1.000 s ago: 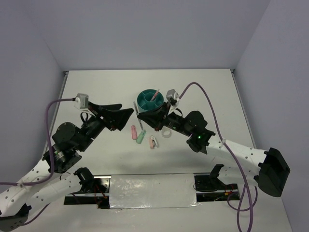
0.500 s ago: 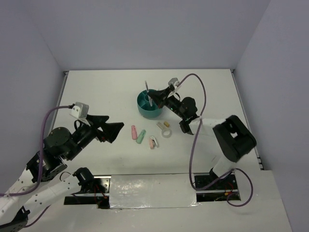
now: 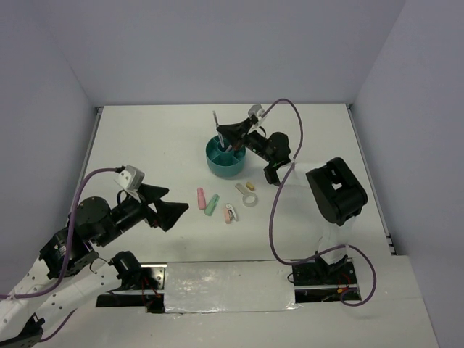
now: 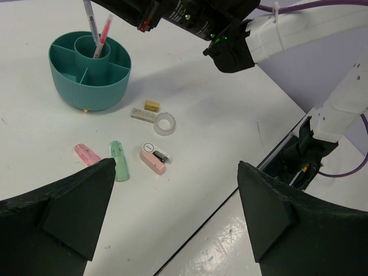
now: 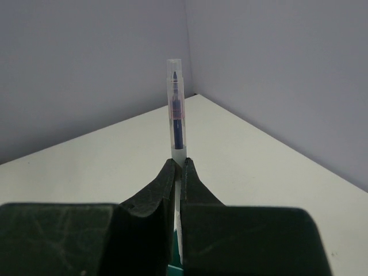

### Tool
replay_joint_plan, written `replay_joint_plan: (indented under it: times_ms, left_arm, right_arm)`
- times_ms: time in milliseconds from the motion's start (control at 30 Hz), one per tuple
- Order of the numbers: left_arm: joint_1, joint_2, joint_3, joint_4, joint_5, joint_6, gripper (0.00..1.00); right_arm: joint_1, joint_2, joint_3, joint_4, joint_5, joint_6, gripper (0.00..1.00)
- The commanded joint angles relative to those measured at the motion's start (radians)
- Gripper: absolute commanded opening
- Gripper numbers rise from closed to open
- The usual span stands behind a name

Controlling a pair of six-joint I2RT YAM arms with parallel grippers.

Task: Sort the stationery into containers
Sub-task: Place the pen in the storage box.

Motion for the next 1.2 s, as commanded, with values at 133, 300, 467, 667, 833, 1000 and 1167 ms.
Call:
replay_joint_plan:
  times_ms: [133, 300, 467, 667, 833, 1000, 1167]
  left_arm:
    - [0.002, 0.002, 0.004, 0.036, 0.05, 0.031, 0.99]
    - [0.005, 0.002, 0.006, 0.039, 0.059, 0.038, 0.99]
    - [0.01, 0.002, 0.004, 0.042, 0.064, 0.043, 0.99]
    - [0.014, -0.003, 0.007, 0.042, 0.067, 0.046, 1.0]
    - [0.014, -0.012, 0.007, 0.04, 0.059, 0.049, 0.99]
    - [0.014, -0.008, 0.007, 0.039, 0.053, 0.052, 0.99]
    - [0.019, 0.0, 0.013, 0.037, 0.061, 0.055, 0.99]
  right_arm:
    - [-0.037, 0.081, 0.103, 0.02, -0.026, -0.016, 0.0]
    - [-0.066, 0.121, 0.101, 0.072, -0.039, 0.05, 0.0]
    - [-0.071, 0.124, 0.075, 0.105, -0.055, 0.078, 0.04]
    - [-0.071, 0.127, 0.041, 0.124, -0.058, 0.087, 0.17]
    - [-0.069, 0.13, 0.003, 0.187, -0.058, 0.106, 0.24]
    - [-0.071, 0.119, -0.038, 0.24, -0.062, 0.124, 0.49]
    - [-0.068, 0.043, -0.061, 0.235, -0.075, 0.127, 0.61]
